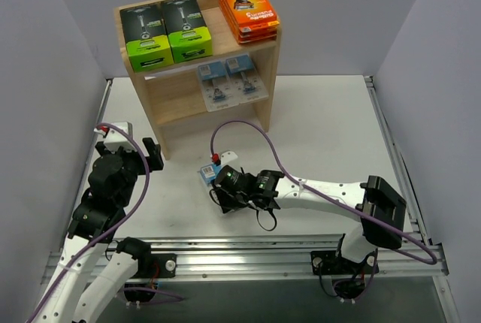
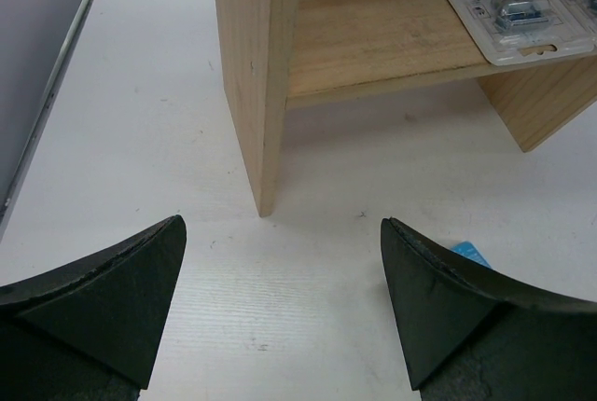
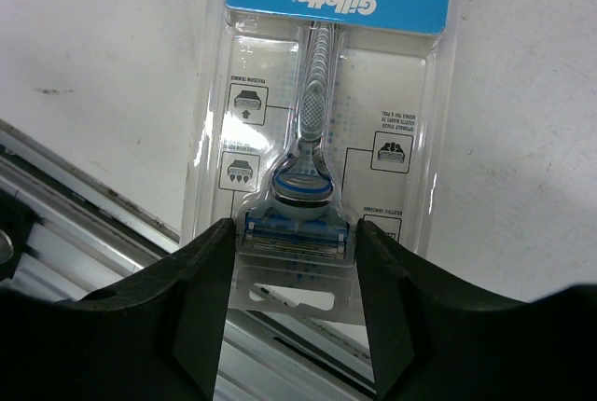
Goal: Place and organize the shaving razors onto the shelf
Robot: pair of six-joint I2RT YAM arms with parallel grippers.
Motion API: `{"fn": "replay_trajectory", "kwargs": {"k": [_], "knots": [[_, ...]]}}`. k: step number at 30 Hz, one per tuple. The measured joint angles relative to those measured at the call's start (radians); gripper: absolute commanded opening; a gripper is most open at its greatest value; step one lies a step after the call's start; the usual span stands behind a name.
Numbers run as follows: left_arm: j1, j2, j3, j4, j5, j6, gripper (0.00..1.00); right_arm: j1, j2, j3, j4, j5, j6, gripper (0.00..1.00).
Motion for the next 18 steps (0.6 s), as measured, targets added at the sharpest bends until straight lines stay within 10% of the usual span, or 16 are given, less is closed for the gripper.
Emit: {"fn": "replay_trajectory", "kwargs": {"k": [18], "knots": [[0.0,-0.061,-0.005,0.0,-0.103,0.001,0.94,0.089,-0.13,0.122,-0.019,0.008,-0.111,0.0]]}}
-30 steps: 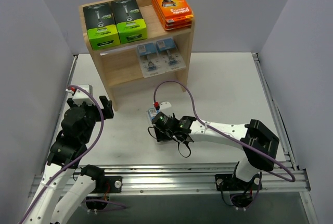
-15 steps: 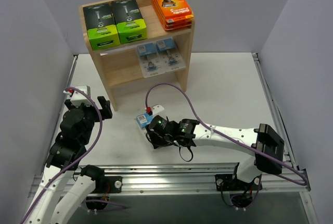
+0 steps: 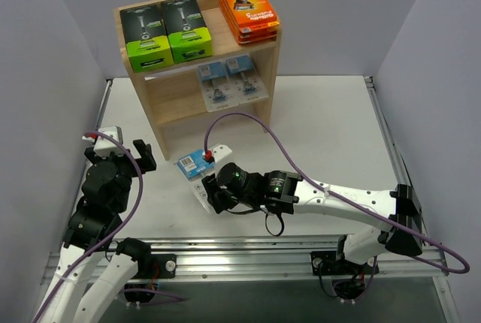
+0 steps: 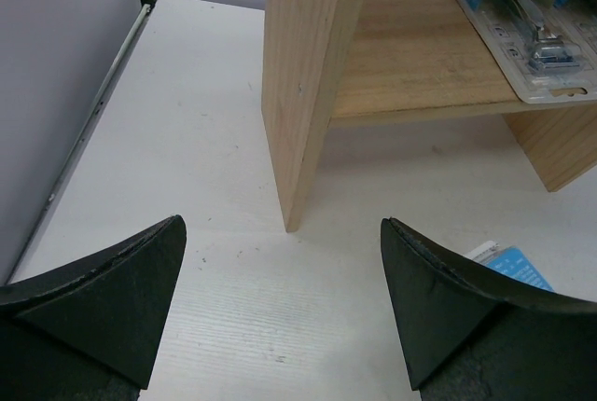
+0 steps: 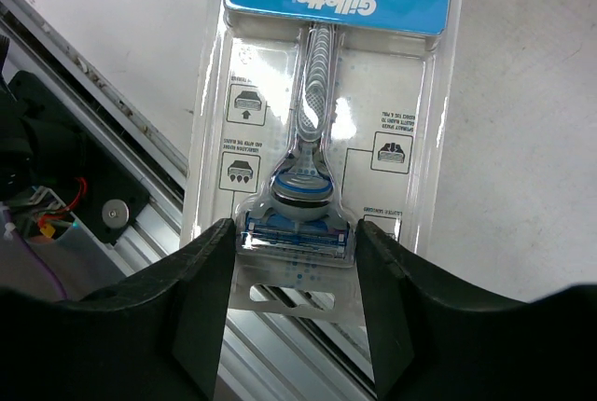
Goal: Place and organize the shaving razors onto the shelf
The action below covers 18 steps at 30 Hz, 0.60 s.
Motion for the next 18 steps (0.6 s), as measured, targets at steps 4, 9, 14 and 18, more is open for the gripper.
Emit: {"fn": "replay_trajectory", "kwargs": {"k": [4,9,14,18], "knots": [[0.0,-0.011,0.0,0.0,-0.024,0.003,0.94,0.005,0.0,0.024,0.005,0.045,-0.035,0.0],[0.0,-0.021,0.0,0.0,-0.035,0.003,0.94,0.005,0.0,0.076,0.026,0.148,-0.084,0.0],[0.0,-0.02,0.0,0.0,-0.035,0.003,0.94,-0.009,0.031,0.155,0.077,0.221,-0.145,0.0],[0.0,-0.02,0.0,0.0,-0.034,0.003,0.94,-0.031,0.077,0.195,0.116,0.239,-0.177,0.0]]}}
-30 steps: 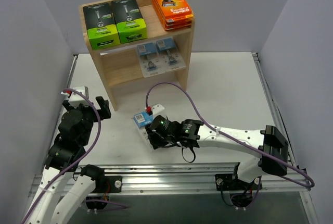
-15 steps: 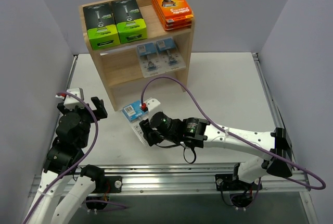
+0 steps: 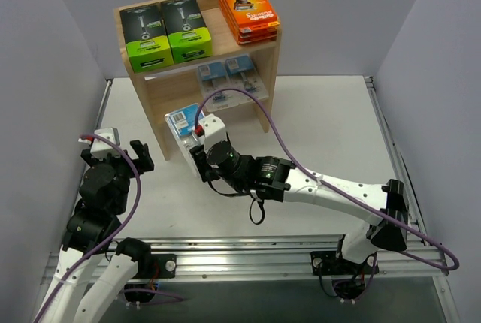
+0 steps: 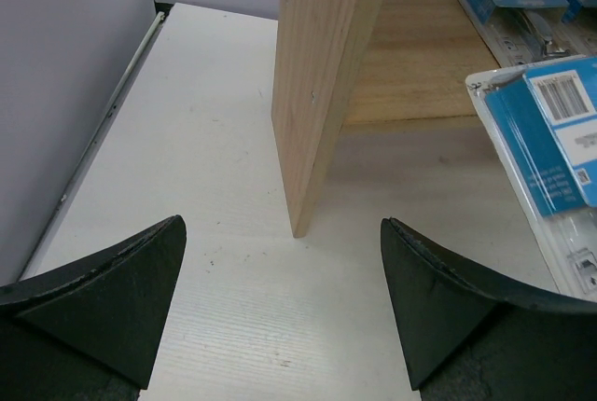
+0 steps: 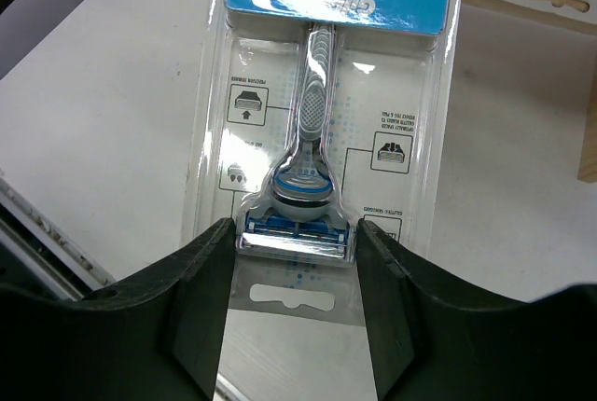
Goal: Place and organize the shaving razors onto the shelf
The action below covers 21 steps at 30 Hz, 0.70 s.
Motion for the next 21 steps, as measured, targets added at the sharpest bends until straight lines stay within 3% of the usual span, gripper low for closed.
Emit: {"fn": "replay_trajectory", "kwargs": {"k": [21], "knots": [[-0.005,-0.003,0.0,0.001,0.001,0.0,0.94,-0.131,0.234,0.194,0.114,-0.028,-0.068,0.0]]}}
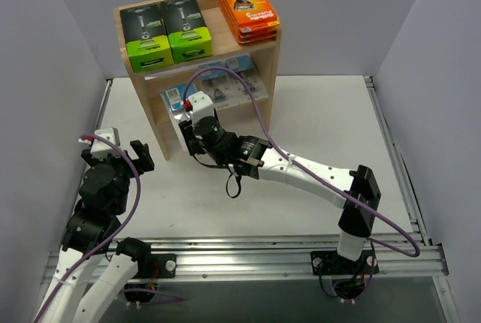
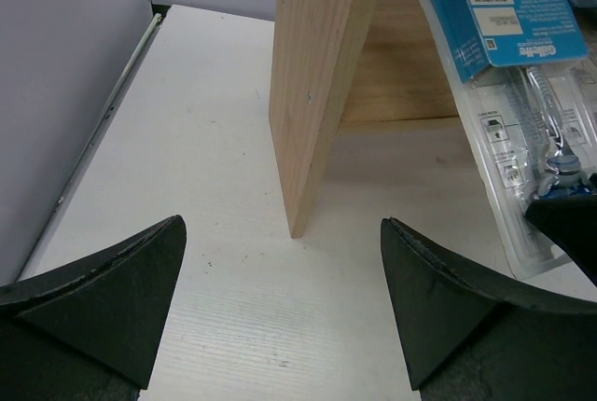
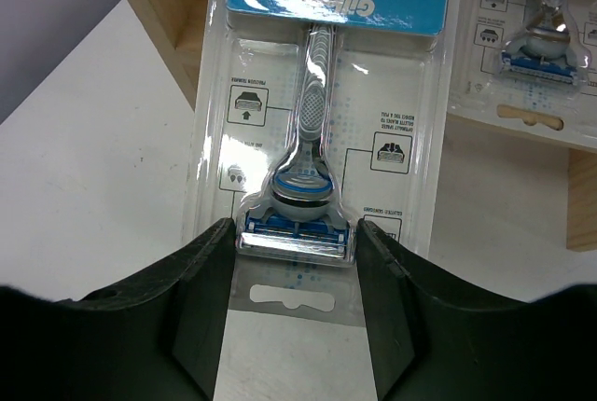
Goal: Place and organize the shaving razors onto the shelf
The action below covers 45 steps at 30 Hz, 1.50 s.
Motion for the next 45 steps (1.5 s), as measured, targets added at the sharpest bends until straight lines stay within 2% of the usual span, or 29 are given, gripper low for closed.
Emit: {"fn": "replay_trajectory", "kwargs": {"k": [16,45], "knots": [[-0.012,-0.002,-0.004,0.003,0.001,0.003,0.94,-0.025,0.106,0.076,0.136,0.07,-0.045,0.0],[-0.042,-0.007,-0.005,0.011,0.006,0.005,0.94,-0.058,0.283,0.207,0.214,0.117,-0.106,0.0]]}}
